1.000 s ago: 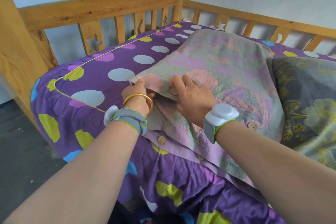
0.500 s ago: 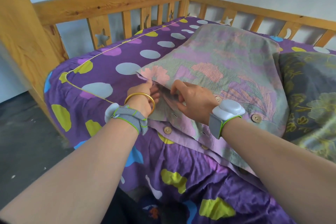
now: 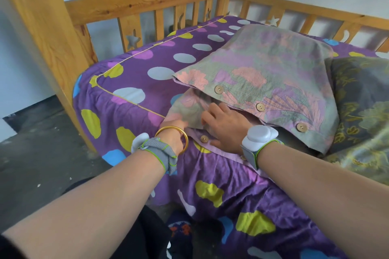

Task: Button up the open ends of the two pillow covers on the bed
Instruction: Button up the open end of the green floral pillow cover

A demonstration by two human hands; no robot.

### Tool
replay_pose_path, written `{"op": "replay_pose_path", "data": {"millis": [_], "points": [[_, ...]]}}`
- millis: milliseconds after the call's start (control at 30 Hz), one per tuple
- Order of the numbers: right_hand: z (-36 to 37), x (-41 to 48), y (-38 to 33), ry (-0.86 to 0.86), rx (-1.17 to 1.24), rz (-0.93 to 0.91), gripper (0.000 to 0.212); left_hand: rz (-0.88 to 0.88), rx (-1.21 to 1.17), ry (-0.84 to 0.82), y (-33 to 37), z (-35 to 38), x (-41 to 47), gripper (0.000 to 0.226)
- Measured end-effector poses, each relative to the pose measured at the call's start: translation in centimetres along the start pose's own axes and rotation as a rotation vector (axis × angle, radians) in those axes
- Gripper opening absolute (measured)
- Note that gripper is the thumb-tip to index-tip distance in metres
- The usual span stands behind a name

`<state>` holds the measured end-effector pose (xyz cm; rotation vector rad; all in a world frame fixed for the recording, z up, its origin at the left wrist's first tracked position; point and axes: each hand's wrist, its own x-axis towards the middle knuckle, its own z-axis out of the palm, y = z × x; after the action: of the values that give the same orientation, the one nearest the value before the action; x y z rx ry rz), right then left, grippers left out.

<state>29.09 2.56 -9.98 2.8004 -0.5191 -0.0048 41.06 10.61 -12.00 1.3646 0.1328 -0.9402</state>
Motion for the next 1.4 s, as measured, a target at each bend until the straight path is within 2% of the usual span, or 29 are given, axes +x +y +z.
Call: {"op": "replay_pose_path", "data": {"millis": [67,100,167,267,333,433,533,667,733,833,967,1100,1300,1400], "points": [[0.6,-0.4,-0.3,-0.017,-0.066,0.047,0.052,-0.04,0.063,-0.055,-0.3,-0.4,-0.4,0.016],[0.9,-0.5,-0.4,-0.006,-0.095,0.068,0.048,-0.092,0.081,-0.094,-0.1,-0.5,-0.9,0.005],[1.2,-0.6,-0.8,0.053,-0.117,0.087,0.03,-0.159,0.164,-0.187,-0.4,-0.8,-1.2,0.019],[1.4,-0.8,-1.5,0.143,-0.13,0.078,0.041,-0.198,0.3,-0.348,-0.9,-0.9,-1.7,0.021],[1.9,-0.6,-1.3,0.204,-0.156,0.072,0.033,-0.199,0.324,-0.379,-1.2,-0.7,-1.9,0.019],[1.8,-0.1,-0.8,0.158,-0.138,0.128,0.015,-0.181,0.31,-0.387,-1.6,0.0,-1.6,0.021],[1.4,0.3,-0.6,0.068,0.057,0.236,0.035,-0.16,0.222,-0.376,-1.8,0.5,-1.3,0.025],[0.8,0.8,-0.8,0.141,0.391,0.488,0.025,-0.153,0.126,-0.36,-2.2,0.7,-0.7,0.023],[1.0,1.1,-1.1,0.14,0.492,0.539,0.024,-0.115,0.102,-0.345,-2.2,0.8,-0.5,0.021],[1.6,1.2,-1.2,0.173,0.604,0.55,0.02,-0.054,0.071,-0.333,-2.0,1.6,-0.4,0.025],[1.7,1.5,-0.8,0.211,0.647,0.561,0.019,-0.072,-0.029,-0.276,-2.1,2.7,-0.2,0.017],[1.7,2.0,-0.1,0.172,0.713,0.607,0.02,-0.078,-0.023,-0.292,-2.4,2.9,0.1,0.015],[1.5,2.3,0.4,0.178,0.767,0.592,0.018,-0.08,-0.144,-0.38,-2.2,3.1,-0.1,0.024],[1.6,2.4,0.5,0.213,0.784,0.602,0.018,-0.064,-0.081,-0.272,-2.6,3.2,0.9,0.012]]}}
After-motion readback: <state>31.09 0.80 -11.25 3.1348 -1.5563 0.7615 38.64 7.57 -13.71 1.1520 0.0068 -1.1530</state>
